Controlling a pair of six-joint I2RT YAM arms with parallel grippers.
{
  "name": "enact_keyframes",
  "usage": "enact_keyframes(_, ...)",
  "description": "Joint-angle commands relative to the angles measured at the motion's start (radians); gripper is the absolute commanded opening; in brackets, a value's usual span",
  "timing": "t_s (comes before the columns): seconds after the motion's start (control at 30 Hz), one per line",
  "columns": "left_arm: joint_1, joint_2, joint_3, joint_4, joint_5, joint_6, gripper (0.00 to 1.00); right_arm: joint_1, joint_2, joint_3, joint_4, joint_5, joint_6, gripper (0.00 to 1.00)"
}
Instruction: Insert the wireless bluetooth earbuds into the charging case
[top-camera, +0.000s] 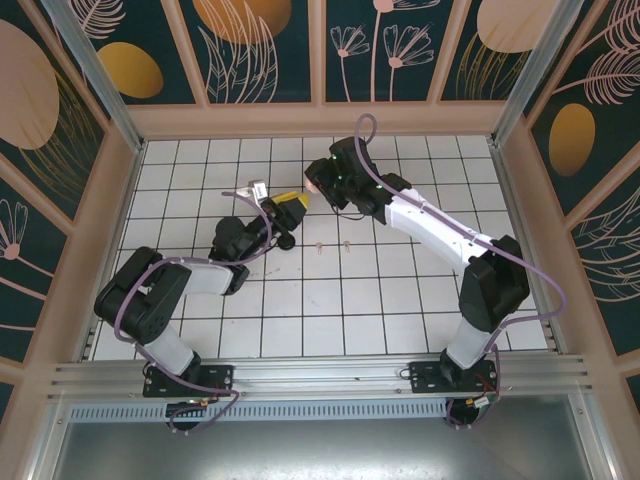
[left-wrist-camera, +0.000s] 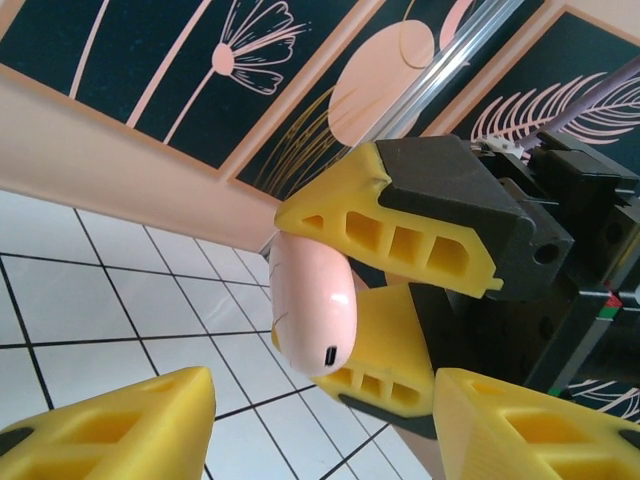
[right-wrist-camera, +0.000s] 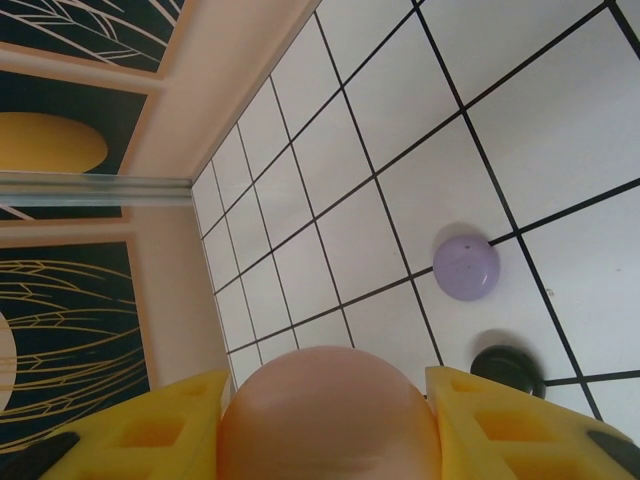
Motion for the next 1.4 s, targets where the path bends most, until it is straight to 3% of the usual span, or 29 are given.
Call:
enact_keyframes(0.0,-0.009,0.030,0.047,0.079,-0.010,-0.022,0.57,0.010,-0.049,-0.013,0.038,0.017,0.019,0.29)
enact_keyframes(0.97,-0.017,0.130,0.138,0.088,0.018,-0.034,0.42,0.022,-0.054,-0.018,0.060,-0.008,0.024,0.28)
enact_keyframes(1.37,-0.020,0.144,0.146,0.096,0.023,-0.038,0.21,0.024,-0.057,-0.022,0.068,-0.014,0.024,0.28)
